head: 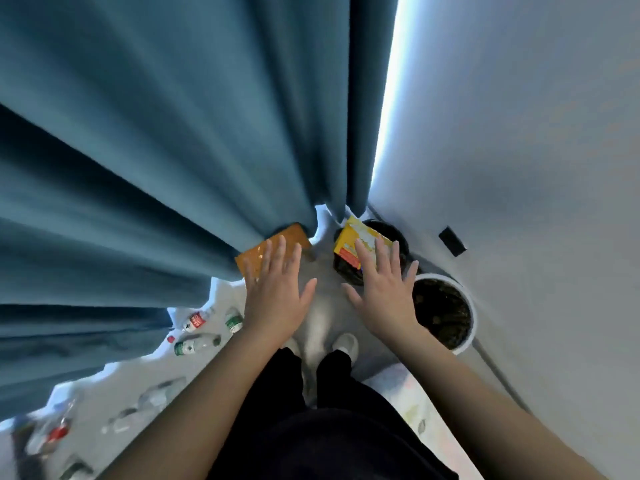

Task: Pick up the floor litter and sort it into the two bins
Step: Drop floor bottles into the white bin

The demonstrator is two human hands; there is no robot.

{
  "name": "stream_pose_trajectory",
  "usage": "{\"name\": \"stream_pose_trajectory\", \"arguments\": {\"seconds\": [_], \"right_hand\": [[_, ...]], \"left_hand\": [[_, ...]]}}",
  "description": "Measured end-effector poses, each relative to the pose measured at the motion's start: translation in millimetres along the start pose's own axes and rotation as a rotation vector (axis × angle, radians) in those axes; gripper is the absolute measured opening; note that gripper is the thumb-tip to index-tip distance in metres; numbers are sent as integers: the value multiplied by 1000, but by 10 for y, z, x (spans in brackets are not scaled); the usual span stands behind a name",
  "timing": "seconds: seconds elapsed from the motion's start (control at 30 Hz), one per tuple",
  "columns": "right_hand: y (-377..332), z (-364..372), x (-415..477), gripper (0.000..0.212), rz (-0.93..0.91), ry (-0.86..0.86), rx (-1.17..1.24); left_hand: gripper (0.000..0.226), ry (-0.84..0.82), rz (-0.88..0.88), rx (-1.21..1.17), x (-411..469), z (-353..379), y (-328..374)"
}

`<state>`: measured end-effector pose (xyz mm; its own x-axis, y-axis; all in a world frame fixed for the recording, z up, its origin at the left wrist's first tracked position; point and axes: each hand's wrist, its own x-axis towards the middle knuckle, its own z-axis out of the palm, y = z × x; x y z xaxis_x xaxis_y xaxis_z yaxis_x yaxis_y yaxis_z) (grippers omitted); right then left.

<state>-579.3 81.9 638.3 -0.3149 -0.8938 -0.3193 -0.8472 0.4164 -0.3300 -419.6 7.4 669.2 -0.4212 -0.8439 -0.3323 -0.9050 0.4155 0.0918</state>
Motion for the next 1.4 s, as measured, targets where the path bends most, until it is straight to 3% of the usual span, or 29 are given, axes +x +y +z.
{"name": "stream_pose_trajectory", "arguments": {"seconds": [0.33,0.63,1.0,1.4], "right_hand": [[-1098,81,207,76,-398,-43,-199],[-2162,708,-320,77,-600,-132,-318],[-3446,1713,-1130,79,-525,-227,-296],[-3840,2296,-786,83,-538,-423,-340]], "left_hand": [[67,108,-387,-134,-766,125,-931],[66,133,-574,-231,-1507,471,-1937],[66,20,-688,-265,-2758,922,-3514],[69,-82,-871,-440,-2691,1304,-3895]]}}
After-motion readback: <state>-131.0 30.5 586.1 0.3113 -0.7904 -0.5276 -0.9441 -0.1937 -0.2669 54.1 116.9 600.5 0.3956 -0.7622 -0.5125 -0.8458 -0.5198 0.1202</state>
